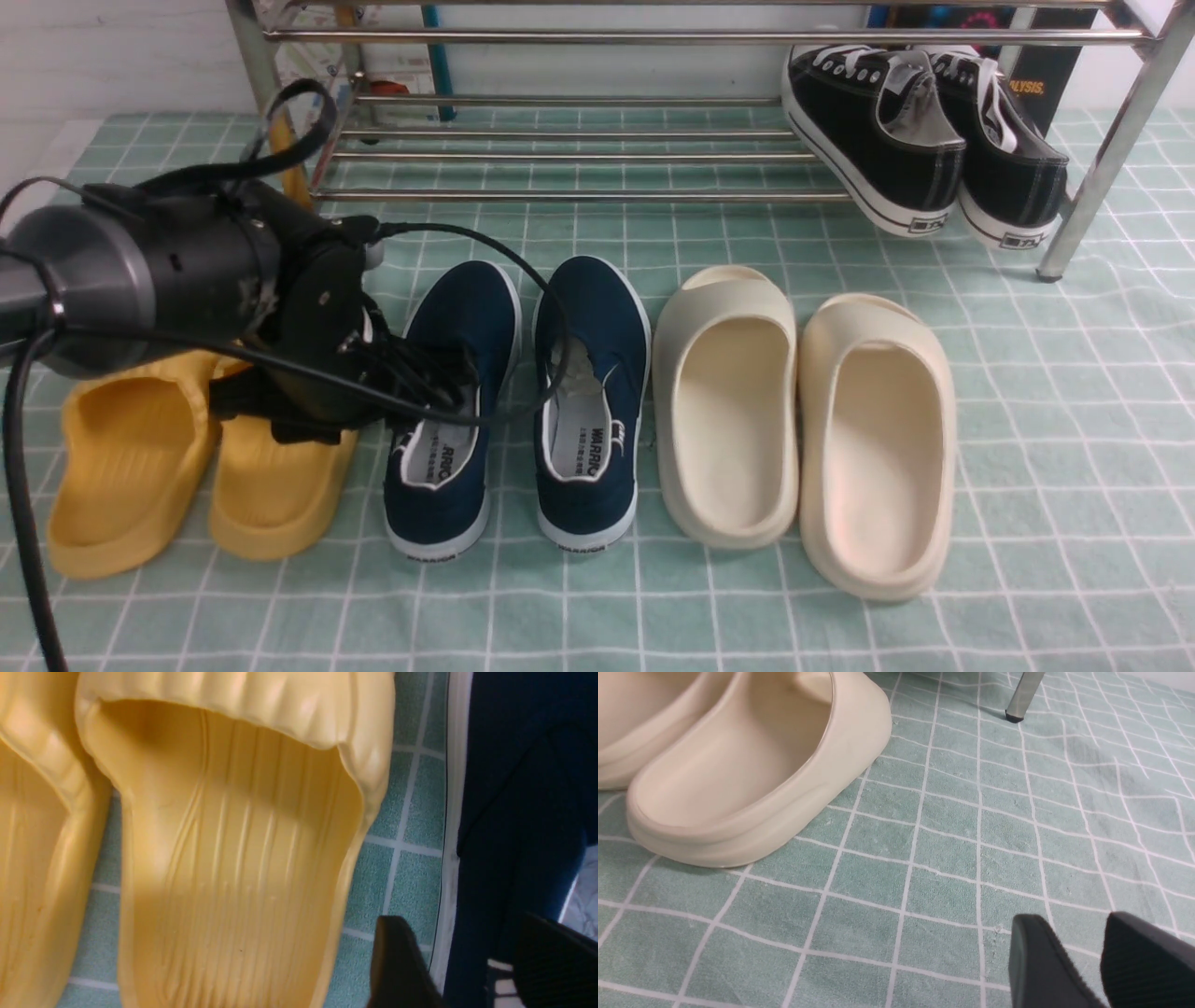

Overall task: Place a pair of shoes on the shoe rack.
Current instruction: Use the left arm to grab the shoe closest to it

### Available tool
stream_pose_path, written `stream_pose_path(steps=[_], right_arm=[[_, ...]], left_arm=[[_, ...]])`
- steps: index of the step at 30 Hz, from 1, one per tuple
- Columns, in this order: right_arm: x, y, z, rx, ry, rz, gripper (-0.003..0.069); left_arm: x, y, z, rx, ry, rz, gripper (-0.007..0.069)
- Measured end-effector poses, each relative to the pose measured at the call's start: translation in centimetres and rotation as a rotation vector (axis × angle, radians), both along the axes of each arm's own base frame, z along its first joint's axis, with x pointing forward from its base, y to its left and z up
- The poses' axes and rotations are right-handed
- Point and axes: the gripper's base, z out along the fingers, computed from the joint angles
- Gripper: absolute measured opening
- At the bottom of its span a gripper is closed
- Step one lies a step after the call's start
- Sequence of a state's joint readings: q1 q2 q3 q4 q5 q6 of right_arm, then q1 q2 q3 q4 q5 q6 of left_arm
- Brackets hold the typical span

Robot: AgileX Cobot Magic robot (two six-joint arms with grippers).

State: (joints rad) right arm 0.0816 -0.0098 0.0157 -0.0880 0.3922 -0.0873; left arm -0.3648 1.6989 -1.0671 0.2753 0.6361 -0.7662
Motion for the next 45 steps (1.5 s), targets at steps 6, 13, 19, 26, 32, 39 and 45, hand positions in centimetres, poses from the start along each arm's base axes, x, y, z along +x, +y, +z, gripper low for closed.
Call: stream_pose_path(steps=[6,13,19,26,32,39,45], right_arm=[[0.0,0.0,0.0,0.000,0.000,0.000,0.0246],[0.0,0.0,0.0,0.000,0.000,0.000,0.0246],[0.0,0.0,0.0,-0.001,0.000,0.000,0.0246],[0.0,0.0,0.0,-0.001,0.000,0.000,0.0246],[0.0,0.0,0.0,-0.002,0.000,0.001,0.0246],[0.0,0.0,0.0,-0.002,0.000,0.001,0.0246],[0.0,0.0,0.0,-0.002,0.000,0.001,0.0246]], left_arm=[[0.9,-0.5,-2.1,-0.004,0.022,-0.001,0.0314],[1.0,-0.9,-1.5,-0.001,0.007,-0.034,-0.0013],[1.3,-0.3,2.6,0.039,-0.022,-0.023,-0.0014],[2.4,-0.6,7.2,0.024,-0.120,-0.034,-0.0014],[1.6,-0.7,6.1,0.038,-0.003,-0.095,-0.0014],[1.8,-1.6,3.1,0.011,0.117,-0.191,0.0074],[2.7,-1.9,-0.2,0.041,0.197,-0.196,0.0303]])
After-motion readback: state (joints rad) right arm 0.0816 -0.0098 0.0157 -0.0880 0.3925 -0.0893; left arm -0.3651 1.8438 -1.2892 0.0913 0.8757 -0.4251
